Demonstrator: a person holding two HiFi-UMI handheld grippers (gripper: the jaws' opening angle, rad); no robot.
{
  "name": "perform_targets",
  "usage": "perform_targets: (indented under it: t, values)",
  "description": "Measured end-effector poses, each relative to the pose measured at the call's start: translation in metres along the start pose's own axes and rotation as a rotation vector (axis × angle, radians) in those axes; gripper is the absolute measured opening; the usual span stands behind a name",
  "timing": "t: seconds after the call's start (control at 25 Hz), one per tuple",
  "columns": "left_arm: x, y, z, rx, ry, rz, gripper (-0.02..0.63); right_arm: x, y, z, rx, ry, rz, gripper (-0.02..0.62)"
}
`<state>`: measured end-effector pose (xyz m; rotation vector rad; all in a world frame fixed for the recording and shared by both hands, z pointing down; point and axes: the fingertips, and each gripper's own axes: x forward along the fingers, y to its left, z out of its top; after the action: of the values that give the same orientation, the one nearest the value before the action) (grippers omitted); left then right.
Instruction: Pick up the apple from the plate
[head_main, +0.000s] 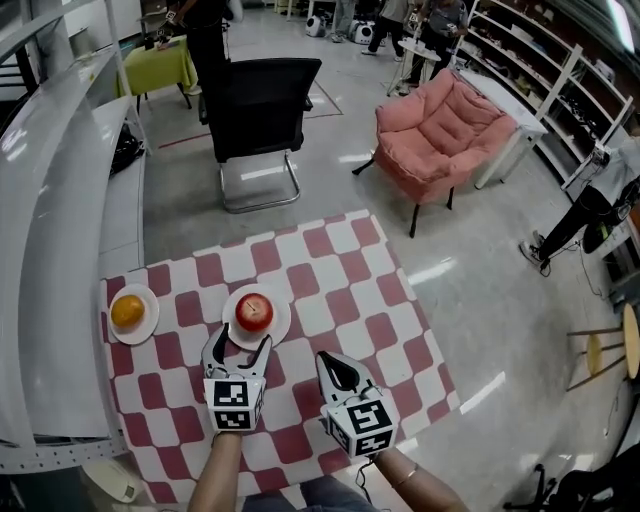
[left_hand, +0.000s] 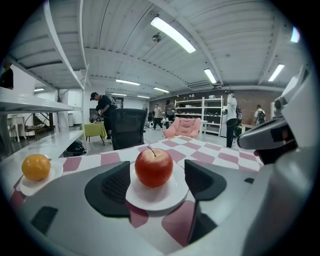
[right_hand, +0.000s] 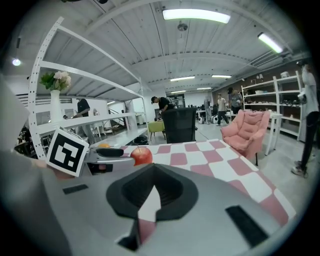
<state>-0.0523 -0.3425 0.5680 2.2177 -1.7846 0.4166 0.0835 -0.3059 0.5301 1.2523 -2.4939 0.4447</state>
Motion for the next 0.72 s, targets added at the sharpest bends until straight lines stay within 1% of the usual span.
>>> perform_targets:
  t: [0.16,0.4,0.6,0.72]
  values:
    - [0.014,0.004,-0.004,0.000,0.023,0.016,0.348,0.006,-0.005,-0.004,0.002,0.020,-0.004,0.009]
    - [0.033,0.009,-0.007,0.024,0.050,0.029,0.391,0.014,-0.013,-0.009,0.012,0.041,-0.015,0.009]
    - [0.048,0.013,-0.011,0.019,0.079,0.022,0.408,0.021,-0.017,-0.013,0.020,0.058,-0.025,0.009]
    - [0.055,0.013,-0.012,0.022,0.082,0.008,0.411,0.026,-0.017,-0.013,0.020,0.063,-0.027,0.009]
